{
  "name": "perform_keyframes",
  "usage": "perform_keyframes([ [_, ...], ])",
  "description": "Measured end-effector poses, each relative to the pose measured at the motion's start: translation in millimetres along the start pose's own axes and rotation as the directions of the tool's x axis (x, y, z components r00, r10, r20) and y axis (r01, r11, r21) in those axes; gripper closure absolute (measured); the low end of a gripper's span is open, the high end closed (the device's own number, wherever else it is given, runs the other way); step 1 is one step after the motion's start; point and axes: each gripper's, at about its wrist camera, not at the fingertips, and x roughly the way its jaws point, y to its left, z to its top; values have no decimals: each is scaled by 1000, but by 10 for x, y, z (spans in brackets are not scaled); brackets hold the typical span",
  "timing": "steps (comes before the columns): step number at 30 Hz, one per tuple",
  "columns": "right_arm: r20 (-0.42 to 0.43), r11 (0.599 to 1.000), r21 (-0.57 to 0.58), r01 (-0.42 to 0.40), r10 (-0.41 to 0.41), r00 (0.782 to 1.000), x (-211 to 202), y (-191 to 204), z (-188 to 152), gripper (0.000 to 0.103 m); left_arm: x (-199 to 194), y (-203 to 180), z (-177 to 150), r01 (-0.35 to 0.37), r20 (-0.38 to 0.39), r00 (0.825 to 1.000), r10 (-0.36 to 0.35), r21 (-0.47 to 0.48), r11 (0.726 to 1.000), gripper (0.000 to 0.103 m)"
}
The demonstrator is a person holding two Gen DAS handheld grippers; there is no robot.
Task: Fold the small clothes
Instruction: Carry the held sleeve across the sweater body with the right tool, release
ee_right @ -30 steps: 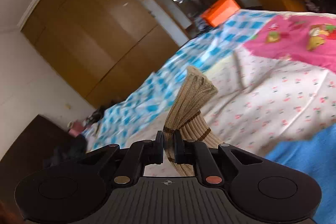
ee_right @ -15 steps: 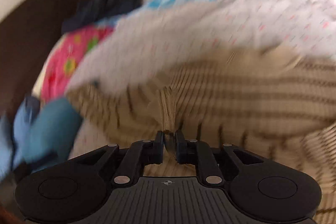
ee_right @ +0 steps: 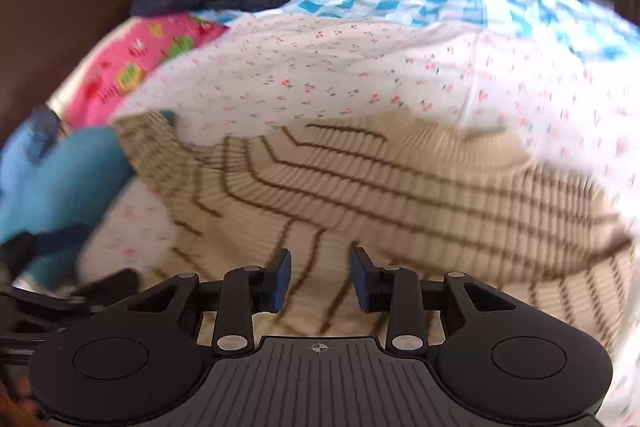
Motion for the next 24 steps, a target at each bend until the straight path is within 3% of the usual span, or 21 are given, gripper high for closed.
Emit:
perform_keyframes([
  [3,-26,995,-101,3,-5,1000,214,74,89,59,3,44,3,4,1,1000,-4,-26,1000,0],
  [8,-157,980,-185,-76,47,986,623,130,202,59,26,89,8,-4,-4,1000,3,-57,998,0],
  [11,-192,972,-213,-100,59,980,659,178,232,91,47,102,10,-3,-11,1000,2,-66,998,0],
  [12,-199,974,-201,-107,67,978,639,185,250,93,47,102,10,-1,-11,1000,1,-69,998,0],
  [14,-179,975,-200,-98,62,982,575,203,300,97,52,108,12,3,-12,1000,-4,-72,997,0],
  [21,-19,994,-98,-57,56,998,565,206,554,96,59,124,18,1,-10,1000,-2,-82,997,0],
  [22,-20,995,-92,-45,44,999,624,200,560,91,62,126,18,-1,-12,1000,0,-83,997,0],
  [24,-55,996,-85,-26,21,998,746,179,534,91,62,127,14,-5,-14,1000,4,-83,996,0],
])
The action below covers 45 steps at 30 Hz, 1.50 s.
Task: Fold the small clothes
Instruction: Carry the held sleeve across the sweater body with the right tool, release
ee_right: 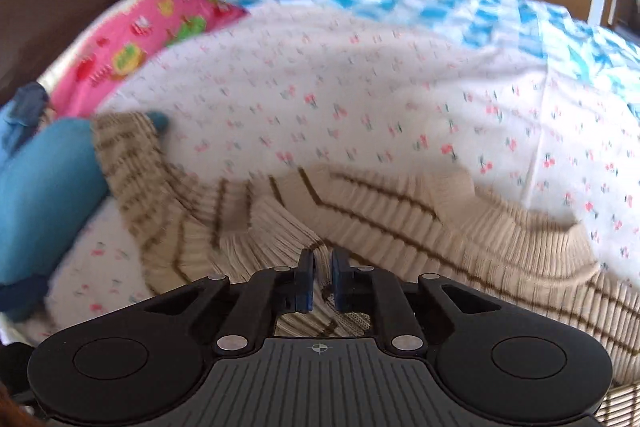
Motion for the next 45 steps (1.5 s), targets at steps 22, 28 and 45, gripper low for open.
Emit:
perform_keyframes([
  [22,49,996,-60,-63,66,997,-31,305,-385,90,4,-33,-2,-35,10,999,35,12,999,0],
  [28,14,989,-78,-124,126,992,-18,334,-501,86,14,13,6,-37,11,999,37,-15,999,0],
  [45,118,971,231,-64,38,992,-373,-183,-814,77,294,1183,820,-134,100,980,172,-307,942,9],
])
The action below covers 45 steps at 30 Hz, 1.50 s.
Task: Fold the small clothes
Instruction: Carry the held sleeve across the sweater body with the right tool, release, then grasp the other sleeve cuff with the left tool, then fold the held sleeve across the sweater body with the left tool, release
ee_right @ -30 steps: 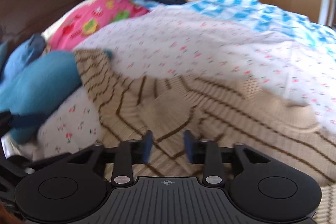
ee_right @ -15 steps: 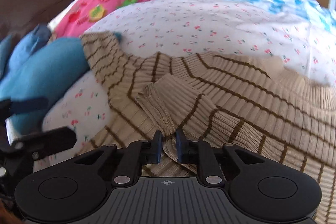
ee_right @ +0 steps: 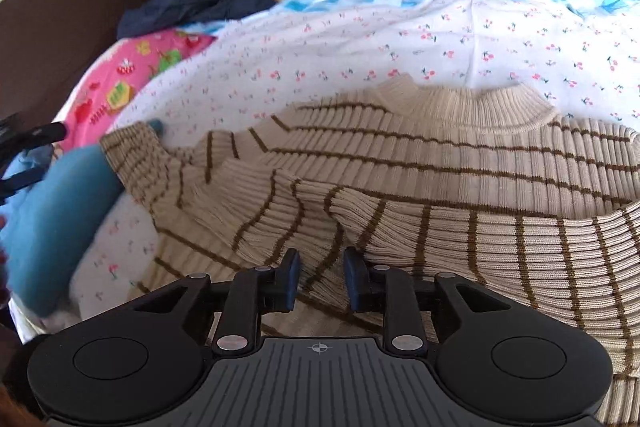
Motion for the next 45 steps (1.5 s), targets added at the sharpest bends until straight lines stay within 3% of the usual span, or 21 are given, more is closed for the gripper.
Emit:
perform_keyframes([
  [4,16,1000,-22,-6,7,1000,-29,57,-21,77,397,204,183,-21,-41,999,17,-120,993,17],
  [6,21,1000,-15,-18,18,1000,-35,58,-25,77,570,336,196,-17,-76,997,1,-210,978,20],
  [9,26,999,7,-31,31,999,-38,46,-27,77,700,440,179,-7,-60,998,-12,-307,952,20],
  [17,45,997,61,-54,51,998,-58,-12,-23,77,1047,398,273,-73,-66,996,55,-315,946,23],
  [19,57,995,77,-61,57,997,-90,-24,-18,77,1094,370,291,-97,-70,994,79,-304,948,34],
  [20,64,995,81,-64,59,996,-109,-27,-11,77,1112,358,303,-94,-73,994,75,-299,950,45],
  [23,90,994,87,-71,63,994,-175,-29,17,78,1166,305,315,36,-81,995,-65,-319,947,82],
  [24,100,993,90,-72,63,993,-204,-34,28,78,1164,230,307,81,-85,990,-114,-317,945,88],
  [26,125,992,104,-74,60,990,-281,-58,44,78,1089,-61,275,154,-68,982,-174,-233,960,88],
  [28,153,990,123,-65,46,987,-373,-104,46,78,973,-477,192,271,-78,957,-281,-117,955,88],
  [29,165,989,135,-57,34,986,-423,-137,38,78,912,-688,129,348,-101,930,-355,-81,934,88],
  [31,186,985,166,-35,4,983,-526,-223,13,78,735,-1117,-69,507,-166,849,-502,-14,862,88],
  [33,204,979,205,3,-45,978,-642,-341,-19,78,514,-1491,-339,620,-233,772,-592,66,782,88],
  [35,214,968,248,49,-104,971,-754,-483,-76,78,338,-1782,-645,665,-311,735,-603,156,730,81],
  [36,209,961,271,60,-120,970,-796,-563,-108,77,256,-1904,-808,663,-340,739,-581,219,715,73],
  [38,191,937,343,65,-138,972,-865,-750,-178,77,118,-2030,-1097,639,-365,765,-531,331,694,61],
  [40,174,914,403,44,-124,977,-901,-896,-235,77,47,-2033,-1286,628,-395,773,-497,362,688,58],
  [43,163,895,445,22,-105,981,-892,-1001,-288,73,-68,-1896,-1386,613,-405,781,-476,349,709,57],
  [45,158,883,469,18,-104,982,-845,-1030,-305,70,-115,-1742,-1374,587,-380,800,-464,334,738,52],
])
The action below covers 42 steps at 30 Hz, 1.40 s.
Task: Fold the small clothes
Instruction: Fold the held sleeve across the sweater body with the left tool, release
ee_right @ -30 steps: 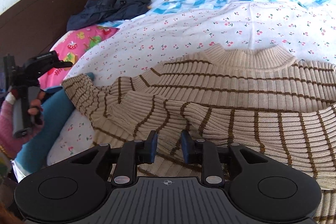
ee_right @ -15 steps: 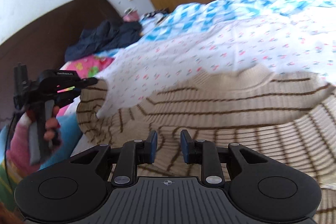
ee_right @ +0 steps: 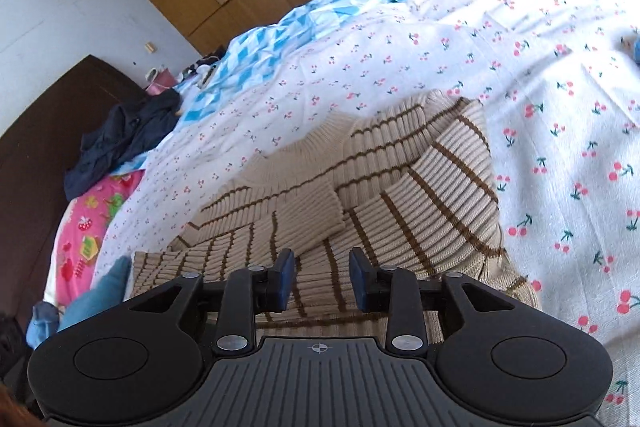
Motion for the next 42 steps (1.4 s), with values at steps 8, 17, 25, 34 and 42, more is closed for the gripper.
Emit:
perform_keyframes([
  [8,-19,997,79,-11,12,1000,320,43,124,70,-92,347,-61,-64,65,995,72,-109,992,50],
  [17,-38,975,221,14,-6,999,667,-13,133,70,-125,434,-56,-88,111,989,100,-106,990,48],
  [25,34,970,241,-39,32,999,424,39,227,97,-213,432,-59,-101,165,979,119,-112,989,47],
  [34,146,991,132,-2,-17,989,-213,16,270,98,-303,508,-33,-140,238,955,178,-167,976,29],
  [42,44,972,146,185,-193,980,78,-379,-82,98,143,763,-72,-342,-27,938,344,-210,916,27],
])
